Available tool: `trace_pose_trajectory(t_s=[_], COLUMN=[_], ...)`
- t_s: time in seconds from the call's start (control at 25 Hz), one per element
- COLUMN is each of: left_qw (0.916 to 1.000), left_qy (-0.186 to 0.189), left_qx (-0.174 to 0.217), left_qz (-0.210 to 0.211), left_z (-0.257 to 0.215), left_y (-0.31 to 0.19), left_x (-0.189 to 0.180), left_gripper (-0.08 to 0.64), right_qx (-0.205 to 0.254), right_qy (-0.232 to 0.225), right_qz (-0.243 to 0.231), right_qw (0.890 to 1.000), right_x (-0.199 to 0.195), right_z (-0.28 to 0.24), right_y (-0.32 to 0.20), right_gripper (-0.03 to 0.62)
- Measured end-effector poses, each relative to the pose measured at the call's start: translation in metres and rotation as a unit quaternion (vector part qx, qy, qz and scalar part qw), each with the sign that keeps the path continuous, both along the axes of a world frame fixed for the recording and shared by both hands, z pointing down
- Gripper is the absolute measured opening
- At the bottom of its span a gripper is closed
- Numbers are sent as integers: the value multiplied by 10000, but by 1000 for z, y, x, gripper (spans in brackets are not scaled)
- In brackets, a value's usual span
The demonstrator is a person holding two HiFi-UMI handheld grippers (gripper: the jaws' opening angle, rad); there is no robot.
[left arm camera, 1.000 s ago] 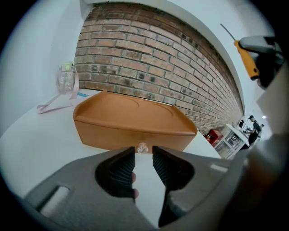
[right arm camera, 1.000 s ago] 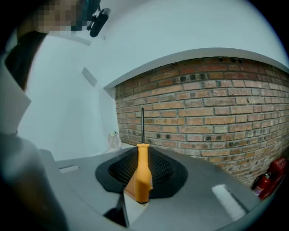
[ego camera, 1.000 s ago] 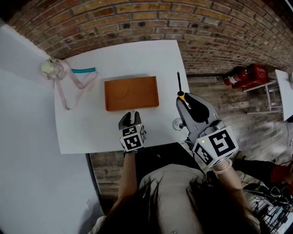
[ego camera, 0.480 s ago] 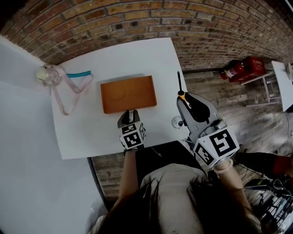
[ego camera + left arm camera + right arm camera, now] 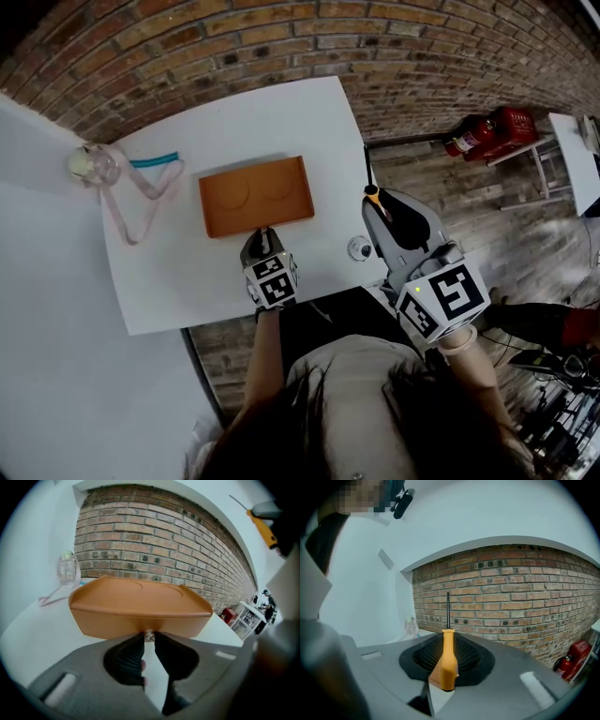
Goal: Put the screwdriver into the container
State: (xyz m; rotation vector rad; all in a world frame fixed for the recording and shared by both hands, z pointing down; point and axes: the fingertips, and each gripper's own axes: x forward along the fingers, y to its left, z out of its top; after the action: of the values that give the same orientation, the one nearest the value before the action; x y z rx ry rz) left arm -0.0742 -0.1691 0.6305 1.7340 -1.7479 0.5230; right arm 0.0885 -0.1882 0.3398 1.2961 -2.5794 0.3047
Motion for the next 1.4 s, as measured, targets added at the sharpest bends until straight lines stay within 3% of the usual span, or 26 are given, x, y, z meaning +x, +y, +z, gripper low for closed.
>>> trace_pose_trajectory(t_s=[1.4], left_qw=[9999], left_qy=[-144], left_qx=[-14], left_qz=[-11], left_z=[-2], left_y=[43], left_x=[9], left_gripper=[69], right_qx=[8], right_qy=[-140], right_qz=[-238], right_qw=[9996], right_x=[-13], right_z=[-2], right_y=[27], right_gripper=[75])
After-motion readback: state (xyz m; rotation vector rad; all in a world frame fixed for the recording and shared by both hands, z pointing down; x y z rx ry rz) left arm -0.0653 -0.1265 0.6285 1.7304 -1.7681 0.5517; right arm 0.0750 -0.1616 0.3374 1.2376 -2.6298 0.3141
